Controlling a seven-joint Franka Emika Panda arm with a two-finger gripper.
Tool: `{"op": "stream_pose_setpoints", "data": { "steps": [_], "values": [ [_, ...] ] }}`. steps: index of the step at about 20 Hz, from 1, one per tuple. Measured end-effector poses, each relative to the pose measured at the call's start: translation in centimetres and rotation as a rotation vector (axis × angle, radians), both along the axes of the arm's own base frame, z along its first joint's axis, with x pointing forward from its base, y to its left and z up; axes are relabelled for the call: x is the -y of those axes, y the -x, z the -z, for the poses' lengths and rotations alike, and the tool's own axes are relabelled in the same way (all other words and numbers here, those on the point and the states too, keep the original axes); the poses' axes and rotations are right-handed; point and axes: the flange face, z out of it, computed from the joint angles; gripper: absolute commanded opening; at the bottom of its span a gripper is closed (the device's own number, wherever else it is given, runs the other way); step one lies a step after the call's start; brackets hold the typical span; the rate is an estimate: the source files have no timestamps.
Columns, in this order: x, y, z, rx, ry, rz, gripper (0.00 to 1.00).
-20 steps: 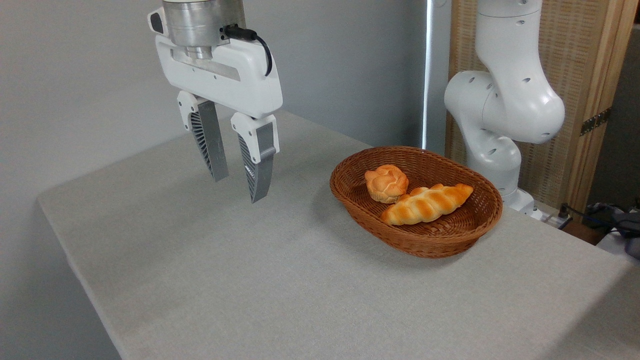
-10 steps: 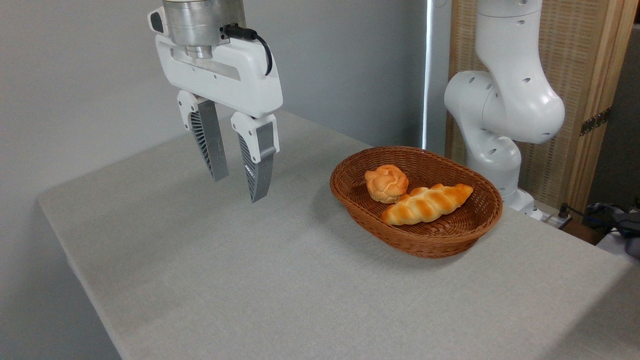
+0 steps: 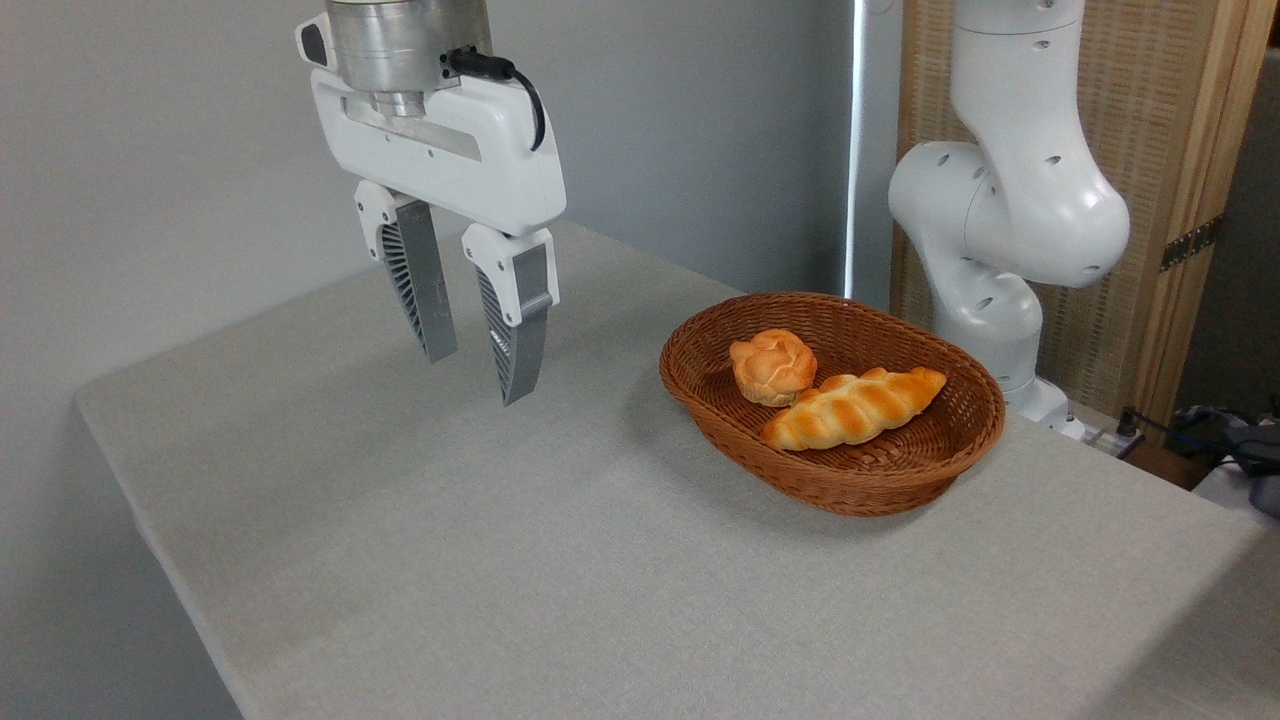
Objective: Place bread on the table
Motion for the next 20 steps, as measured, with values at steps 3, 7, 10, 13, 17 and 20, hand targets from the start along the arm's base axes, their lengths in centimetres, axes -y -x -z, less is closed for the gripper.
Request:
{"op": "stream_pose_setpoints", "data": {
  "steps": [3,7,10,13,17,20],
  "values": [
    [0.0,0.3,0.1,-0.004,0.000,0.000,1.00],
    [0.1,2.8,0.6,-0.027,-0.001,0.005,1.00],
    [1.1,5.7,1.7,-0.057,-0.005,0.033,1.00],
    [2.4,9.8,3.6,-0.102,-0.013,0.091,1.00],
    [3.1,14.3,4.8,-0.116,-0.017,0.152,1.00],
    [2.2,16.5,5.2,-0.118,-0.004,0.199,1.00]
  ]
}}
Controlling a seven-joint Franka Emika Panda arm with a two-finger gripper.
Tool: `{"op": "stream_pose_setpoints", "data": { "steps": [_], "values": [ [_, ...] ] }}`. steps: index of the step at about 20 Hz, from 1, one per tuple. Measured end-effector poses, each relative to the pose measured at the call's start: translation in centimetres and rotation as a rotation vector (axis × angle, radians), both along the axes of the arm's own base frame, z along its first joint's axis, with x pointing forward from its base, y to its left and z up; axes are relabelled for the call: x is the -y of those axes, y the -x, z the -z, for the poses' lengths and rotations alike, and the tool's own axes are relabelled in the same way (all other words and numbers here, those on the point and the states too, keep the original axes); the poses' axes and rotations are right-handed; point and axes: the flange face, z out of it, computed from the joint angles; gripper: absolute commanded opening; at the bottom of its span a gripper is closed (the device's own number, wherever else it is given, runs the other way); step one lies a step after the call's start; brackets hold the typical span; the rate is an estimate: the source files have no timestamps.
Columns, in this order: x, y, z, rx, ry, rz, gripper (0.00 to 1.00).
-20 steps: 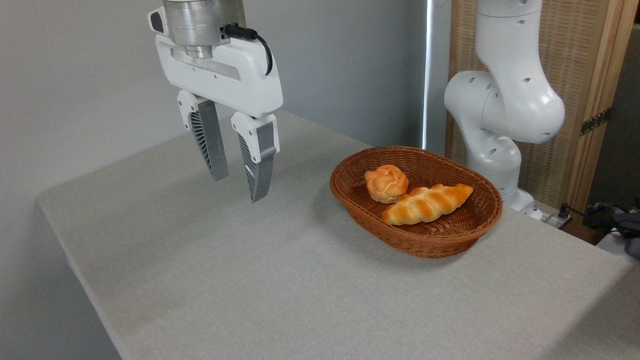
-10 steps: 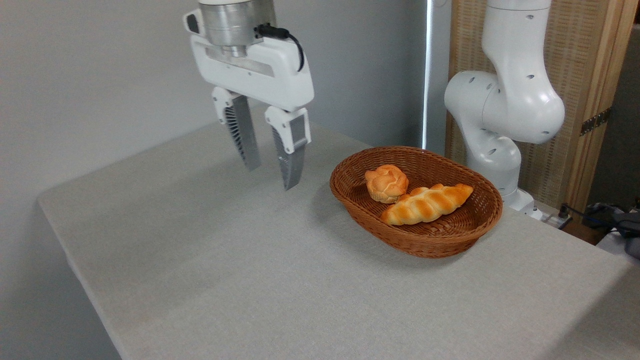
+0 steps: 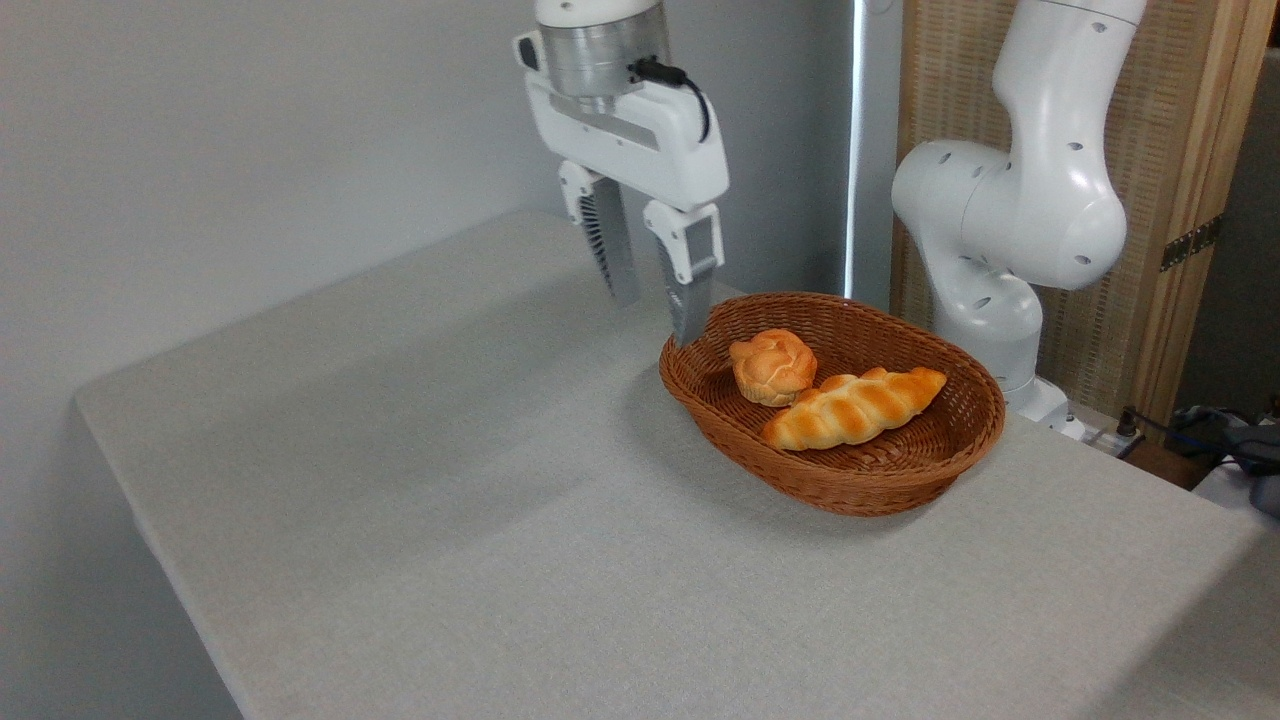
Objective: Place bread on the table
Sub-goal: 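Move the open gripper over the basket and lower onto the round bun, then close the gripper fingers around the round orange bun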
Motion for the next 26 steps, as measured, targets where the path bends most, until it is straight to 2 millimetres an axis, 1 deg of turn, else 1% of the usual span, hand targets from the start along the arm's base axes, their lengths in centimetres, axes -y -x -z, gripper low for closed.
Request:
{"op": "stream_pose_setpoints", "data": {
  "steps": [2,3,6,10,14,18,20,26],
  "values": [
    [-1.0,1.7,1.5,-0.025,0.020,0.037,1.00],
    [-0.9,2.5,2.3,-0.038,0.028,0.062,1.00],
    [0.4,4.8,4.3,-0.071,0.030,0.109,1.00],
    [1.0,6.9,6.8,-0.115,0.027,0.137,1.00],
    [1.6,7.7,7.9,-0.137,0.023,0.158,1.00],
    [2.0,9.1,10.6,-0.194,0.012,0.176,1.00],
    [2.3,9.6,11.5,-0.214,0.006,0.186,1.00],
    [3.1,10.1,12.2,-0.229,0.000,0.214,1.00]
  ]
}}
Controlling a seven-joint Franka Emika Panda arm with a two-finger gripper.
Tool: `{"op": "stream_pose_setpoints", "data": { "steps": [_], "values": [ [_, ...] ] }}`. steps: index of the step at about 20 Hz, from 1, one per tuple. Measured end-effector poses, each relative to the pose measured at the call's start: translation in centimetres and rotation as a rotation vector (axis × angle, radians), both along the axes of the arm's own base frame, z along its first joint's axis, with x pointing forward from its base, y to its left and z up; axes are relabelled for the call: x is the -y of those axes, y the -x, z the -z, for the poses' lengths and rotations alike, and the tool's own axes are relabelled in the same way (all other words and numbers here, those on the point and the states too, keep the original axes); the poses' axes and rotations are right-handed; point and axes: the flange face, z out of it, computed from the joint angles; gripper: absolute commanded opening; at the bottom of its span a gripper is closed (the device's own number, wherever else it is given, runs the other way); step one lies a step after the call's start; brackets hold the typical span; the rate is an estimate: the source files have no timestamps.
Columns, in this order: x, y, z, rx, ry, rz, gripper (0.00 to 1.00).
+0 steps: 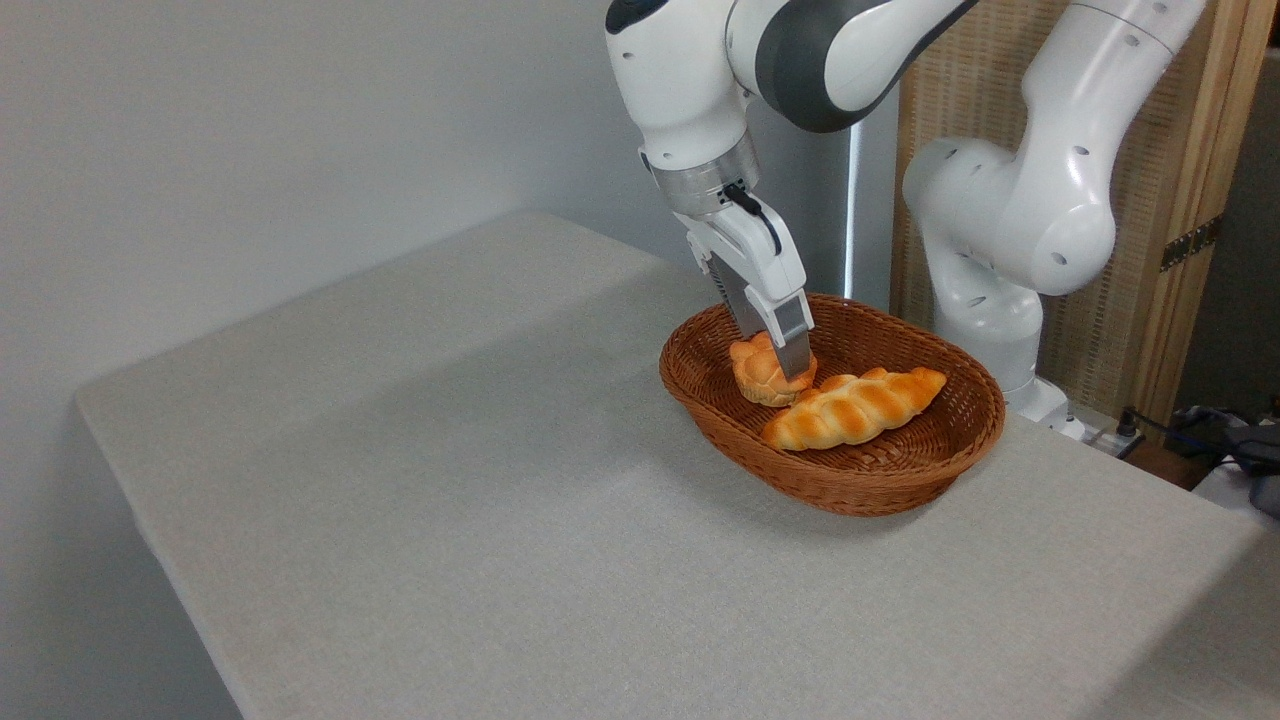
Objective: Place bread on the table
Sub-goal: 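Close the gripper fingers around the round orange bun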
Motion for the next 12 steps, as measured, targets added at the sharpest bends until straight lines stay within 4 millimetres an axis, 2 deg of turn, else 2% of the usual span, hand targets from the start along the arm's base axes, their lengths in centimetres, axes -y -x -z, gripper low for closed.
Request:
{"op": "stream_pose_setpoints", "data": {
  "steps": [7,9,11,12],
  "values": [
    [0.0,0.7,1.6,-0.031,-0.009,0.005,0.99],
    [0.0,0.6,1.9,-0.015,-0.005,0.004,0.72],
    [0.1,0.5,2.0,-0.006,-0.002,0.003,0.59],
    [0.1,0.5,2.0,-0.002,-0.002,0.003,0.57]
  ]
}}
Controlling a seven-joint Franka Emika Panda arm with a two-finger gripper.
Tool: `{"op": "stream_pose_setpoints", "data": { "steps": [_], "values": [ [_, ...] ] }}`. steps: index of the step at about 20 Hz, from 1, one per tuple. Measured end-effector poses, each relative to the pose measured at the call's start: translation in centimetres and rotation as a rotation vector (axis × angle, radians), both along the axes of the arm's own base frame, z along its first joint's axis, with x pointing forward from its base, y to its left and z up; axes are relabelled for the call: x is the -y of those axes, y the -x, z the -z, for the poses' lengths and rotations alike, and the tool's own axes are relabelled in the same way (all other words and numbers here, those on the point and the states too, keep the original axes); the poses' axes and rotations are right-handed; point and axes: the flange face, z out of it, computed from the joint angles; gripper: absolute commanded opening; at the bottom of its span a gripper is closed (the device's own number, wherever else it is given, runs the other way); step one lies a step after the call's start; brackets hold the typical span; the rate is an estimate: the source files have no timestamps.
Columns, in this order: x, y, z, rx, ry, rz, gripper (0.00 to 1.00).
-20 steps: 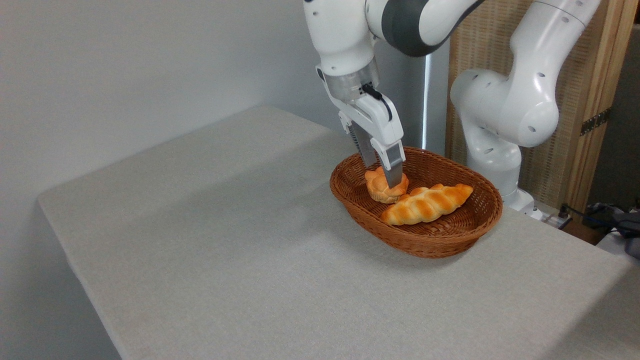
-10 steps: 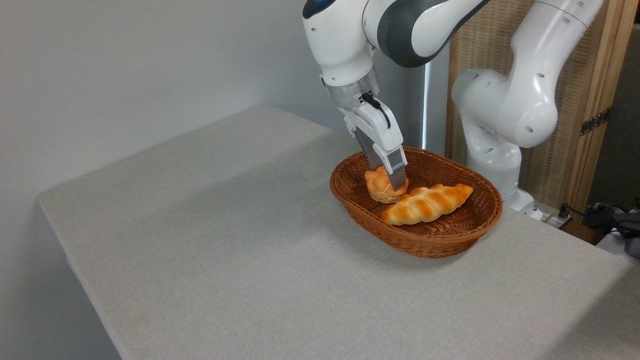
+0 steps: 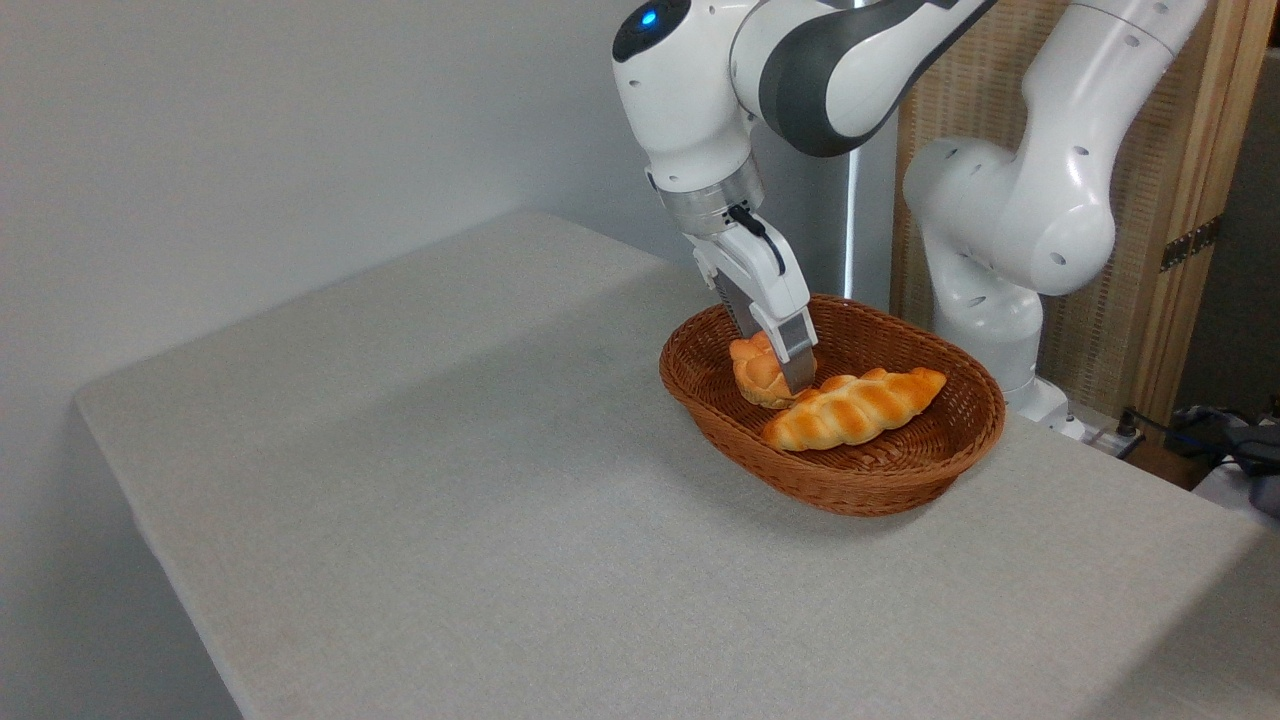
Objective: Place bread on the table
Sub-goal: 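Close the gripper fingers around the round orange bun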
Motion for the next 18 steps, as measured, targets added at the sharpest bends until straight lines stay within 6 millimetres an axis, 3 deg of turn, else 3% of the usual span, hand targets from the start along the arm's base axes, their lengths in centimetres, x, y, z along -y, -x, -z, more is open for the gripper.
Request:
{"op": "stream_pose_setpoints", "data": {
  "steps": [3,18],
  "values": [
    [0.06,-0.22,-0.05,0.017,0.005,-0.001,0.50],
    [0.63,-0.07,0.30,0.010,0.002,0.017,0.50]
  ]
}}
